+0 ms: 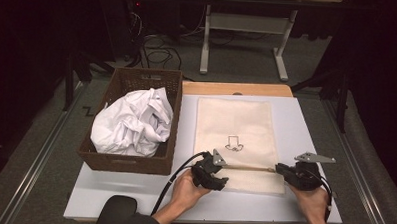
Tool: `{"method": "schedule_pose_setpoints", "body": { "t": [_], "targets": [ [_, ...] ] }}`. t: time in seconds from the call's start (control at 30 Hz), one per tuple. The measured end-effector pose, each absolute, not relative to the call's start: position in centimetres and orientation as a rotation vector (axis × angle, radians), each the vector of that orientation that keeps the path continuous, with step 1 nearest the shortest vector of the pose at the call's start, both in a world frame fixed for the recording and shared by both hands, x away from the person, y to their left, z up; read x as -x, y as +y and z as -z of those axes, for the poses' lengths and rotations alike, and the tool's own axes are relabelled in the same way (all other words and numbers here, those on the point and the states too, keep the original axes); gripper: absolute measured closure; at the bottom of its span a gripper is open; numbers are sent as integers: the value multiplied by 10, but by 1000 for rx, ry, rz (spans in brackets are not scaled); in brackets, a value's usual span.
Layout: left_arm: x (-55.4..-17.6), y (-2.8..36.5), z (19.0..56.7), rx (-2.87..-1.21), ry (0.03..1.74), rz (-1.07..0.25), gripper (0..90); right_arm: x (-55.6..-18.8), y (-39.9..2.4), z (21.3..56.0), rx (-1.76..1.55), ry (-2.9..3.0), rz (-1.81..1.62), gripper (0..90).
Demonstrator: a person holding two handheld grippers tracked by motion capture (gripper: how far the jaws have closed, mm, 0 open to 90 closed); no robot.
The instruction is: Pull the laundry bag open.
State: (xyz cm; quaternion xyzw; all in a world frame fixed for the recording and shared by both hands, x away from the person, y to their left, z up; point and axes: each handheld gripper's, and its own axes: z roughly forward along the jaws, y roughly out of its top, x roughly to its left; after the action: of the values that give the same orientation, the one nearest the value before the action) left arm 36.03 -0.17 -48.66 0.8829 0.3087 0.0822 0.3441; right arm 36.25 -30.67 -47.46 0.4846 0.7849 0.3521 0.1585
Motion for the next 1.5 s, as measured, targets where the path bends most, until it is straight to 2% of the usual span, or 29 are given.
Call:
{"method": "schedule_pose_setpoints", "body": {
  "t": [0.33,0.57,0.9,1.2,1.4,1.5],
  "targets": [
    [-364,-34,485,-2288,707,-195,494,-367,-315,478,-1443,2262,-1025,881],
    [-371,-52,480,-2284,722,-139,480,-368,-311,483,-1452,2301,-1019,886],
    [-381,-71,482,-2277,711,-135,559,-372,-303,491,-1440,2358,-956,892],
    [-386,-83,481,-2285,705,-114,585,-372,-325,481,-1511,2271,-1012,895],
    [-393,-93,480,-2295,690,-101,603,-375,-320,484,-1509,2299,-991,895],
    [-394,-97,480,-2296,685,-90,642,-376,-316,487,-1506,2318,-972,899]
  ]
}}
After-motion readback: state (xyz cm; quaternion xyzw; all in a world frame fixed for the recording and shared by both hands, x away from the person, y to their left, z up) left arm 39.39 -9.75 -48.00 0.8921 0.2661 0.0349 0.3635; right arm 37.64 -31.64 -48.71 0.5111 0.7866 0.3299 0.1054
